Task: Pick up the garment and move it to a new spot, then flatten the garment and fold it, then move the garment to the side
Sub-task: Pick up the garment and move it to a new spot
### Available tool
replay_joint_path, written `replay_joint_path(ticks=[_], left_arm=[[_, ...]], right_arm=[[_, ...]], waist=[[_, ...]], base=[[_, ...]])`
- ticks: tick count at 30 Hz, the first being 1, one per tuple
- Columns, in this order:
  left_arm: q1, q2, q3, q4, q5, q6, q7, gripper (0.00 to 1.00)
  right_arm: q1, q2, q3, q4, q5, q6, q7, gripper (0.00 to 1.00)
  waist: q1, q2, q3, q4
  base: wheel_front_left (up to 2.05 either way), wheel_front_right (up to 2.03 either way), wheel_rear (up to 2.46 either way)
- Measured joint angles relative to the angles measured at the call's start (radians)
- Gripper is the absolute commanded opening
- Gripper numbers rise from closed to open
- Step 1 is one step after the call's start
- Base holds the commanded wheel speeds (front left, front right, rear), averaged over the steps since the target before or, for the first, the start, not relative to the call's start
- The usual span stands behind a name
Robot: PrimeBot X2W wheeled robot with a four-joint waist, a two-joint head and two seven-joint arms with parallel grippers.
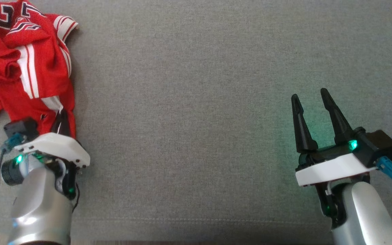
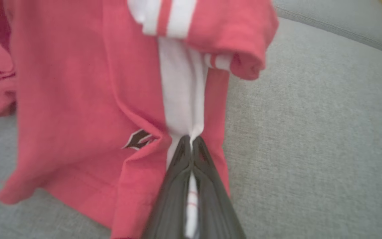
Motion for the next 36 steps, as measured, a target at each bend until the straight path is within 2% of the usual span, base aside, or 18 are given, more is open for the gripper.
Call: replay_joint_path(ticks=[2,5,11,21,29,32,36], left_arm=[[0.006,0.0,-0.012,-0.003,0.023,0.01,-0.032,0.0],[0.042,-0.001,-0.026,-0.087,0.051,0.029,-0.057,0.0],[0.147,-0.002,-0.013,-0.375,0.085,0.054,-0.059,0.0],[0.318,-0.001,-0.037,-0.694,0.122,0.072,-0.055,0.0],[0.369,-0.002,-0.099,-0.91,0.146,0.071,0.001,0.0],[0.373,-0.004,-0.123,-0.941,0.146,0.069,0.016,0.0],[0.371,-0.02,-0.192,-0.977,0.146,0.041,0.03,0.0]], right_arm=[[0.0,0.0,-0.002,0.004,0.0,0.0,0.0,1.0],[0.002,0.0,-0.007,0.007,-0.006,0.0,-0.002,1.0],[0.027,0.0,-0.007,-0.022,-0.015,0.0,-0.003,1.0],[0.098,0.0,-0.007,-0.057,0.008,0.0,0.012,1.0],[0.127,0.001,-0.022,-0.073,0.009,0.0,0.03,1.0],[0.134,0.001,-0.028,-0.078,0.009,0.0,0.034,1.0],[0.137,0.002,-0.034,-0.087,0.009,0.0,0.039,1.0]], waist=[[0.0,0.0,-0.009,0.001],[0.0,0.0,-0.036,0.007],[0.0,0.0,-0.095,0.013],[0.0,0.0,-0.202,0.015],[-0.0001,0.0,-0.238,-0.025],[-0.0001,0.0,-0.24,-0.041],[-0.0001,0.0,-0.237,-0.078]], base=[[0.0,0.0,0.0],[0.0,0.0,0.0],[0.0,0.0,0.0],[0.0,0.0,0.0],[0.0,0.0,0.0],[0.0,0.0,0.0],[0.0,0.0,0.0]])
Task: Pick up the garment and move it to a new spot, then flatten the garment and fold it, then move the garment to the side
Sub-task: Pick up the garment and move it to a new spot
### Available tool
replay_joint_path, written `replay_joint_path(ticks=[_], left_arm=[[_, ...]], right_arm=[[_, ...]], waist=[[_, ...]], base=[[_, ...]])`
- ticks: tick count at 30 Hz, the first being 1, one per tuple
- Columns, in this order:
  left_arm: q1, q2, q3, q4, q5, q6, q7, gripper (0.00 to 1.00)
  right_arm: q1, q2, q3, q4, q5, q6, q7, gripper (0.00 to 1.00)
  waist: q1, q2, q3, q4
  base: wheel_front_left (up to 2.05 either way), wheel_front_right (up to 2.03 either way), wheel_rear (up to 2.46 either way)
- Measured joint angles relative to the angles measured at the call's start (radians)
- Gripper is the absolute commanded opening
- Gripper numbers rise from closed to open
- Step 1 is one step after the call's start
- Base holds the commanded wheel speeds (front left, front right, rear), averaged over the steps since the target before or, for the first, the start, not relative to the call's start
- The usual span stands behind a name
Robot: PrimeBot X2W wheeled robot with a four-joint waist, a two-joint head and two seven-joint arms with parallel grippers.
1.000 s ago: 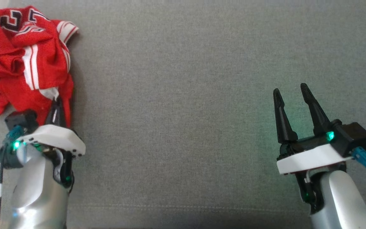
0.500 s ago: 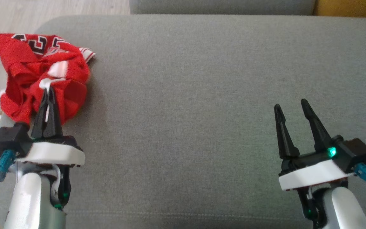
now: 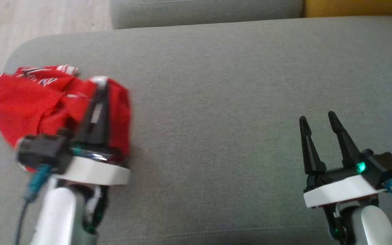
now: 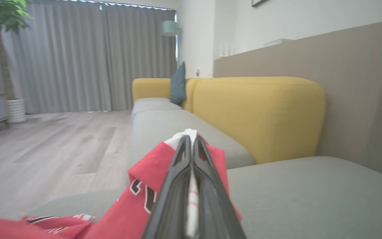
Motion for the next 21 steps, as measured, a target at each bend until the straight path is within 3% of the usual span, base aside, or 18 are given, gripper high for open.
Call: replay_joint_path(ticks=[10,17,21], left_arm=[[-0.154,-0.038,-0.214,0.047,-0.015,-0.042,0.003,0.0],[-0.305,-0.045,-0.316,0.127,-0.022,-0.03,-0.007,0.0],[-0.333,-0.048,-0.393,0.216,-0.05,-0.029,0.042,0.0]], right_arm=[[-0.006,0.001,-0.005,-0.022,0.0,0.0,0.007,1.0],[-0.037,0.002,-0.025,-0.025,0.018,0.0,-0.01,1.0],[-0.041,0.002,-0.039,-0.021,0.03,0.0,-0.023,1.0]], waist=[[0.0,0.0,0.033,-0.132],[0.0,0.0,0.094,-0.24],[0.0001,0.0,0.149,-0.275]], base=[[0.0,0.0,0.0],[0.0,0.0,0.0],[0.0,0.0,0.0]])
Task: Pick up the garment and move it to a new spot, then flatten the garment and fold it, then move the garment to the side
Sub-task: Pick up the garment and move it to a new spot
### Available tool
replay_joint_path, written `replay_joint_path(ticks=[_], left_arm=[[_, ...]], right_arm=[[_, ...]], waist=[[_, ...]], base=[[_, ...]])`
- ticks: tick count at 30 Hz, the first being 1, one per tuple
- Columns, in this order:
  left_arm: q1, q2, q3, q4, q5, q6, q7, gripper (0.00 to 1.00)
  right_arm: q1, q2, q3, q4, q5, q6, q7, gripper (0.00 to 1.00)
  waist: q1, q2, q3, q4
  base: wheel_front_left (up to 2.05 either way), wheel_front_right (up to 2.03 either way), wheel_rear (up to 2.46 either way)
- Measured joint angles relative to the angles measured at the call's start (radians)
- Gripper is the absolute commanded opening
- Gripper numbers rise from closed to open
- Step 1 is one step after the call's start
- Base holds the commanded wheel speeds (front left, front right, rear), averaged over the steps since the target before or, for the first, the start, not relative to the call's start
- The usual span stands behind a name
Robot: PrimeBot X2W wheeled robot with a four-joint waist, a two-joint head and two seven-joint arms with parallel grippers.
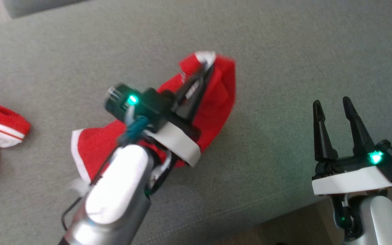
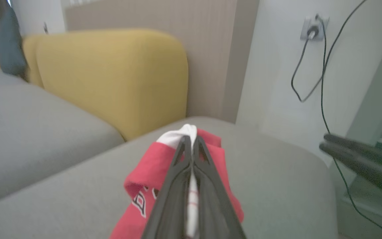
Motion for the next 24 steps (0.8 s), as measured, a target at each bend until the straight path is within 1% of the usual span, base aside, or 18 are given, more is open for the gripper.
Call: replay_joint_path(ticks=[6,9,11,12,13,16,17,21,24], left_arm=[[-0.005,0.001,-0.106,0.163,-0.048,-0.01,0.084,0.0],[-0.024,0.002,-0.152,0.223,-0.058,-0.013,0.117,0.0],[-0.039,0.002,-0.171,0.246,-0.058,-0.013,0.118,0.0],[-0.044,0.003,-0.179,0.249,-0.058,-0.013,0.116,0.36],[-0.05,0.003,-0.189,0.249,-0.058,-0.012,0.105,1.0],[-0.06,0.003,-0.199,0.247,-0.058,-0.012,0.074,1.0],[-0.062,0.003,-0.203,0.242,-0.058,-0.005,0.057,1.0],[-0.062,0.002,-0.215,0.203,-0.058,0.036,-0.034,1.0],[-0.058,0.002,-0.193,0.168,-0.058,0.075,-0.081,1.0]], right_arm=[[-0.016,0.001,0.002,0.011,0.014,0.0,-0.027,1.0],[-0.043,0.001,0.007,0.017,0.014,0.0,-0.034,1.0],[-0.055,0.001,0.009,0.025,0.014,0.0,-0.037,1.0],[-0.058,0.001,0.01,0.028,0.014,0.0,-0.038,1.0],[-0.061,0.001,0.01,0.033,0.014,0.0,-0.04,1.0],[-0.063,0.001,0.01,0.04,0.014,0.0,-0.041,1.0],[-0.063,0.001,0.009,0.043,0.014,0.0,-0.041,1.0],[-0.062,0.001,0.004,0.051,0.012,0.0,-0.042,1.0],[-0.061,0.001,-0.005,0.052,0.001,0.0,-0.041,1.0]], waist=[[0.0,0.0,0.072,-0.027],[0.0001,0.0,0.095,-0.025],[0.0,0.0,0.1,-0.017],[0.0,0.0,0.101,-0.013],[0.0,0.0,0.101,-0.009],[0.0,0.0,0.097,0.0],[0.0,0.0,0.094,0.005],[0.0,0.0,0.073,0.031],[0.0,0.0,0.055,0.061]], base=[[0.0,0.0,0.0],[0.0,0.0,0.0],[0.0,0.0,0.0],[0.0,0.0,0.0],[0.0,0.0,0.0],[0.0,0.0,0.0],[0.0,0.0,0.0],[0.0,0.0,0.0],[0.0,0.0,0.0]])
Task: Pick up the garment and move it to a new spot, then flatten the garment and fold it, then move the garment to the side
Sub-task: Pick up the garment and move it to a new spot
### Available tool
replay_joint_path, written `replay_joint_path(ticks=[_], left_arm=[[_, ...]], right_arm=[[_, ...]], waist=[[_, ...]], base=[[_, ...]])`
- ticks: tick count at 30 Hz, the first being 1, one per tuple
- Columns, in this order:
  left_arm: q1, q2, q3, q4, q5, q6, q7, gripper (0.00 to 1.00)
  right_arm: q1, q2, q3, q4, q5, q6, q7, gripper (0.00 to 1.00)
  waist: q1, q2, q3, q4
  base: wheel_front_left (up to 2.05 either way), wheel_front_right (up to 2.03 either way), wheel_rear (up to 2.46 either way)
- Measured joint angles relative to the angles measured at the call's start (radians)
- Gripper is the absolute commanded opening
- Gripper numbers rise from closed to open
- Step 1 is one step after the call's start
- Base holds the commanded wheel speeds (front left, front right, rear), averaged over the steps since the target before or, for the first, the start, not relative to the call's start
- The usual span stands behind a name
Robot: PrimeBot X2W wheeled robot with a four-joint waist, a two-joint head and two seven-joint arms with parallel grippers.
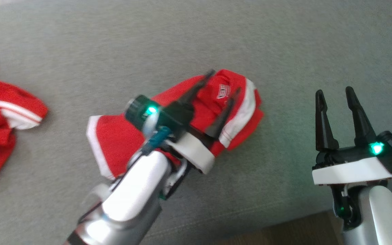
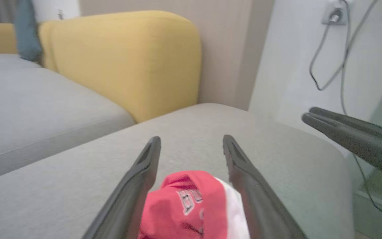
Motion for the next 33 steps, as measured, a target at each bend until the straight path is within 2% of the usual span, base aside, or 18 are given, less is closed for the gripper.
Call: replay_joint_path(ticks=[4,10,16,22,33], left_arm=[[0.031,0.02,0.073,-0.045,-0.022,0.057,-0.032,1.0],[0.133,0.089,0.185,-0.095,-0.054,0.137,-0.042,1.0],[0.236,0.159,0.307,-0.153,-0.089,0.196,-0.05,1.0],[0.319,0.2,0.359,-0.19,-0.108,0.2,-0.05,1.0],[0.387,0.203,0.346,-0.213,-0.106,0.189,-0.05,1.0]], right_arm=[[0.0,0.0,-0.009,-0.003,-0.024,0.0,0.011,1.0],[0.002,0.0,-0.015,-0.012,-0.035,0.0,0.028,1.0],[0.024,0.0,-0.017,-0.017,-0.044,0.0,0.048,1.0],[0.044,0.0,-0.02,-0.023,-0.058,0.0,0.069,1.0],[0.104,0.0,-0.012,-0.021,-0.066,0.0,0.09,1.0]], waist=[[0.0,0.0,-0.024,0.049],[0.0,0.0,-0.053,0.118],[0.0,0.0,-0.084,0.171],[0.0,0.0,-0.113,0.197],[0.0,0.0,-0.182,0.181]], base=[[0.0,0.0,0.0],[0.0,0.0,0.0],[0.0,0.0,0.0],[0.0,0.0,0.0],[0.0,0.0,0.0]])
